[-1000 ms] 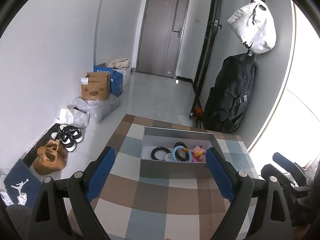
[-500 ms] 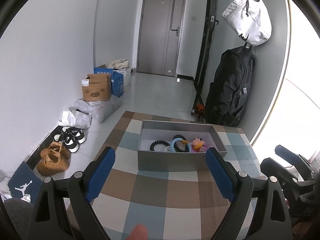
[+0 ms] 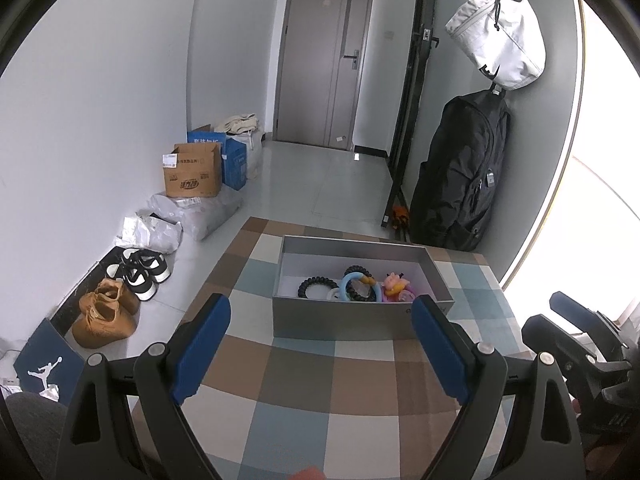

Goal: Organize jewelry

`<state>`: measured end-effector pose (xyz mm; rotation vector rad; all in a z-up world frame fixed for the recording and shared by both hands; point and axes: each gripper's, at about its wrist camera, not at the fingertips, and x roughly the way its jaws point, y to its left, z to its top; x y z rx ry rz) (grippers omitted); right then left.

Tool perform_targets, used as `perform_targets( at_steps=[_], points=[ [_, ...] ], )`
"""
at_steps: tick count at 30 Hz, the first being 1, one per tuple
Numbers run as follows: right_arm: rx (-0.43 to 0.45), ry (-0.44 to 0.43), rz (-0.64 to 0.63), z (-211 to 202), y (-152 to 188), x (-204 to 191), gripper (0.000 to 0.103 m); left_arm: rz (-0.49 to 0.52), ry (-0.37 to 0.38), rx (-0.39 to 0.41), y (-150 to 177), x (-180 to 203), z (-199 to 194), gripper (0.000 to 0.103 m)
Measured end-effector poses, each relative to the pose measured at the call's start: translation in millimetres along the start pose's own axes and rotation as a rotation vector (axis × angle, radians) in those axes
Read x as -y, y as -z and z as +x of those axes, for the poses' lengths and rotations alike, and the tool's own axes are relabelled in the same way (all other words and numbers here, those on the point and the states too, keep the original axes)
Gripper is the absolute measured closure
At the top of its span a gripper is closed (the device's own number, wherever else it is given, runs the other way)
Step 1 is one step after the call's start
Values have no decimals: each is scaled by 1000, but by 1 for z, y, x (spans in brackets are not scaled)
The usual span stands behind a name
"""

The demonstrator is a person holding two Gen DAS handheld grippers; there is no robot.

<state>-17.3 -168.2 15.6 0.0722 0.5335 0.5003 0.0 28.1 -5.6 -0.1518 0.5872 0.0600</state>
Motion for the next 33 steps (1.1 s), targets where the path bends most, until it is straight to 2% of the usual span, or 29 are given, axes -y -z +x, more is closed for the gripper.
perform_targets(
  at_steps=[33],
  points=[
    [-20,0,10,3,3,4,0,-5,6,-13,0,-1,2,14]
  ],
)
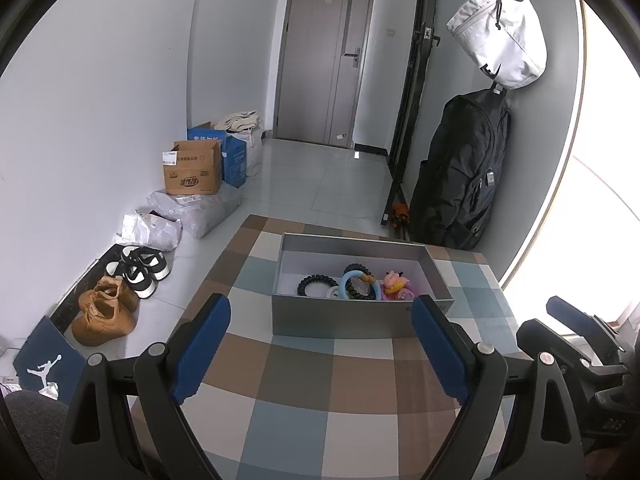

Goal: Organize jewelry

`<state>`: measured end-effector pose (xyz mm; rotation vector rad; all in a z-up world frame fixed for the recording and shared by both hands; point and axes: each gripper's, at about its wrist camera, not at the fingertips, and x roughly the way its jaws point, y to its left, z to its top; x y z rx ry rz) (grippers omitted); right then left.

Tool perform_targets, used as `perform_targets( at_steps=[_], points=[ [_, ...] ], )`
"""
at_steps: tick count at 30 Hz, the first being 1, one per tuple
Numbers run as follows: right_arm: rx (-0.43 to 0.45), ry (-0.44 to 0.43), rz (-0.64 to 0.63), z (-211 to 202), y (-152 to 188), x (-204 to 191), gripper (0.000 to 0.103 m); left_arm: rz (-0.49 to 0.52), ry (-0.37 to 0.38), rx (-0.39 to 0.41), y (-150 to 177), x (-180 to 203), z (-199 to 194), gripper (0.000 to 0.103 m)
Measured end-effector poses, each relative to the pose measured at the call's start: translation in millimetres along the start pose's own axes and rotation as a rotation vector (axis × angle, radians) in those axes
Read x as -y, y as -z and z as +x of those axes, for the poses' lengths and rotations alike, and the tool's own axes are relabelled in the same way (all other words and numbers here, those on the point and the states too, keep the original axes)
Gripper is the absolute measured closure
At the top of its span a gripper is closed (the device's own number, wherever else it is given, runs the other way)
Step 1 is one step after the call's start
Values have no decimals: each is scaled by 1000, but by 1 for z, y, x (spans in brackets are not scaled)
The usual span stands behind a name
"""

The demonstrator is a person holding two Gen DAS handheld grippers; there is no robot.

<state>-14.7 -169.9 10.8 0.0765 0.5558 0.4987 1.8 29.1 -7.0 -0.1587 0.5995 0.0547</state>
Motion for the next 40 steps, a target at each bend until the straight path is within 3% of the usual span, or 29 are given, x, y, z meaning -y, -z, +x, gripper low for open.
perform_targets(
  at_steps=[40],
  points=[
    [-19,5,4,3,4,1,0,-14,-11,14,0,2,-1,14]
  ],
)
